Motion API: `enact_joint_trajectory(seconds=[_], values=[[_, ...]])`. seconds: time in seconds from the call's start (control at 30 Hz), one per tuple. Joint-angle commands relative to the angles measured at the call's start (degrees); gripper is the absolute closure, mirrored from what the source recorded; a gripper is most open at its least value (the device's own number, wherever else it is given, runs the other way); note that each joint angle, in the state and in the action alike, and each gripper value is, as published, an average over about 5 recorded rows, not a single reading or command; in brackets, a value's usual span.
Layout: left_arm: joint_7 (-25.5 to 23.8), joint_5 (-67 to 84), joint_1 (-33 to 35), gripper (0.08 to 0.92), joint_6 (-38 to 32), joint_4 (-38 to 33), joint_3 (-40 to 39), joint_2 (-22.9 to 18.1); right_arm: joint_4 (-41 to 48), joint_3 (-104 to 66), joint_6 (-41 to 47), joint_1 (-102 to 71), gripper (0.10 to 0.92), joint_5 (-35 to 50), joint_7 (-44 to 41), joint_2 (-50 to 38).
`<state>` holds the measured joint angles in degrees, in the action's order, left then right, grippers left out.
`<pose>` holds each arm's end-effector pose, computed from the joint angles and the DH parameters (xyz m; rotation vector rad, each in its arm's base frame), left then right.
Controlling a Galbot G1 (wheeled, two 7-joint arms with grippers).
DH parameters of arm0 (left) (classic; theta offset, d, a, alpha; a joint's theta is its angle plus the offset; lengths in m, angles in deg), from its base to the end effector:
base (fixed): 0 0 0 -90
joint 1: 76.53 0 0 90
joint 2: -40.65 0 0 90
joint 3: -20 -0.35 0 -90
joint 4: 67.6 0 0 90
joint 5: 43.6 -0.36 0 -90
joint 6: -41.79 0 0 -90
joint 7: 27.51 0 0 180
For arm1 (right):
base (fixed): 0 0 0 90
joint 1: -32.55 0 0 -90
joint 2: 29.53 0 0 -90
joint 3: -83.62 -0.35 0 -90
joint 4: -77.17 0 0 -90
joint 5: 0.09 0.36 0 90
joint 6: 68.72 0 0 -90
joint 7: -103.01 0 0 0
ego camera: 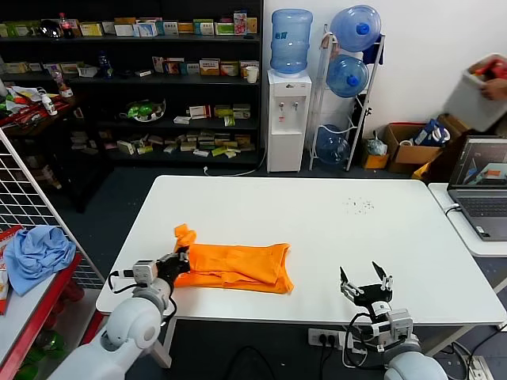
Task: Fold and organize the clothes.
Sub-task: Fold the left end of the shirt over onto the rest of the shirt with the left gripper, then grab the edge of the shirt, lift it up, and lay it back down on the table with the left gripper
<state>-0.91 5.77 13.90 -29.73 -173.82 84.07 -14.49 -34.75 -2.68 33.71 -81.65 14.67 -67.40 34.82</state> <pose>0.3087 0.0185 -0.2934 -0.1543 -2.6821 0.1695 0.2205 -0.0739 -0.3224 0.0620 -2.8458 0.2566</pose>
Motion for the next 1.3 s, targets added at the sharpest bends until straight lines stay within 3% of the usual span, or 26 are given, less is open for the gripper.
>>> enact_joint_trajectory(seconds=[0.03,0.3,0.63,0.9,1.1,1.3], values=[[1.91,-0.14,-4.10,0.877,0.30,-0.02,-10.19,-10.61,0.68,-0.56,-1.42,-0.18,0.203,-1.53,0.08,1.50],[2.95,-2.20,-6.40,0.877,0.45,4.34,-13.88,-20.15,1.13,-0.56,-0.89,0.11,0.203,-1.74,0.16,2.12],[1.30,-5.26,-6.55,0.860,-2.12,9.28,-16.19,-25.08,1.21,-0.24,-0.55,0.25,0.203,-1.74,0.28,2.63],[0.23,-5.72,-7.71,0.647,-9.53,14.02,-13.37,-27.70,1.46,0.46,-0.54,0.43,0.203,-1.79,0.29,2.88],[0.17,-5.80,-6.83,0.474,-10.83,12.70,-10.34,-25.85,1.20,0.72,-0.42,0.47,0.203,-1.71,0.32,2.41],[-3.36,-7.54,-3.91,0.300,-8.11,9.20,-6.19,-14.59,0.90,1.06,-0.16,0.71,0.203,-1.38,0.12,1.52]])
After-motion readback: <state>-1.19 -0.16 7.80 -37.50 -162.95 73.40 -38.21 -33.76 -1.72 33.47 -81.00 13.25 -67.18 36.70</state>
